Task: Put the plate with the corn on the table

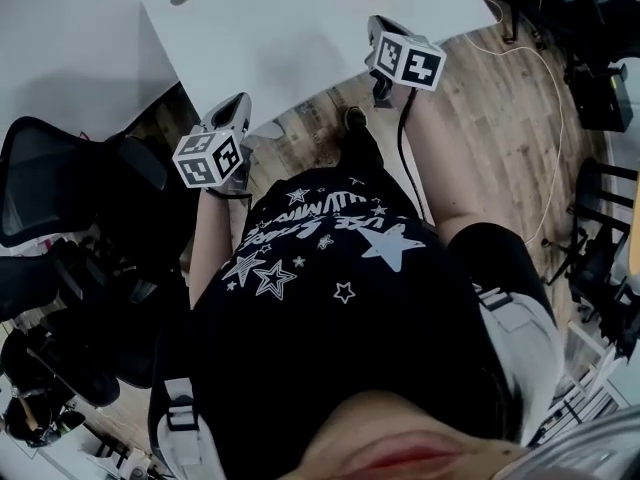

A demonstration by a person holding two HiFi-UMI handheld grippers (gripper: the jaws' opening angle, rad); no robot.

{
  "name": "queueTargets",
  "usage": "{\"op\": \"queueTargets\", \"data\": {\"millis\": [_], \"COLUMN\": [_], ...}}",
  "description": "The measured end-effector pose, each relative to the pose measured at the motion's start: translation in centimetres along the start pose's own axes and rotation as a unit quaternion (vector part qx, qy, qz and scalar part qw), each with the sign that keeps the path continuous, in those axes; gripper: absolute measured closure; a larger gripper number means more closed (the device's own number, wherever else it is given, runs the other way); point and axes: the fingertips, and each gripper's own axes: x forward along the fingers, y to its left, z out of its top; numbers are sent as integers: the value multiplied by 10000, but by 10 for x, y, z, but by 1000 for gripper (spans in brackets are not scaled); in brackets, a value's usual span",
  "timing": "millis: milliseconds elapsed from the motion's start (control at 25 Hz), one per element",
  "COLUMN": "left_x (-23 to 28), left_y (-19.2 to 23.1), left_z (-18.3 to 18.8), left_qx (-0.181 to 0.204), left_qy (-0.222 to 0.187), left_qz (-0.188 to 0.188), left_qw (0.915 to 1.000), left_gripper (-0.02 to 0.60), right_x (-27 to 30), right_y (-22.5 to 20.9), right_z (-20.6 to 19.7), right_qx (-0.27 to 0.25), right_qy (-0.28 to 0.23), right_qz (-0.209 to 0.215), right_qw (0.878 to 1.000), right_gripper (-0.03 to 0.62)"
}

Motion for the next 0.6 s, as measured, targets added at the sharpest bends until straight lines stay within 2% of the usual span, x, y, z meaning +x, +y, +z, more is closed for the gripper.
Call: {"op": "queueTargets", "data": {"millis": [320, 480, 600], "left_x": [-43, -54, -57], "left_y": [0, -1, -6], "left_z": [-9, -15, -31], "left_qx": [279, 199, 103], "left_qy": [-89, -179, -72], "left_qz": [-316, -497, -680], "left_qw": [9991, 9984, 9976], "left_gripper": [575, 575, 575], "right_x": [-47, -66, -85], "right_y": [42, 52, 47], "right_z": [-31, -53, -76], "right_qx": [-59, 134, 248], "right_qy": [-202, -224, -91], "right_qz": [-219, -233, -410], "right_qw": [9995, 9994, 9988], "right_gripper": [580, 582, 585]}}
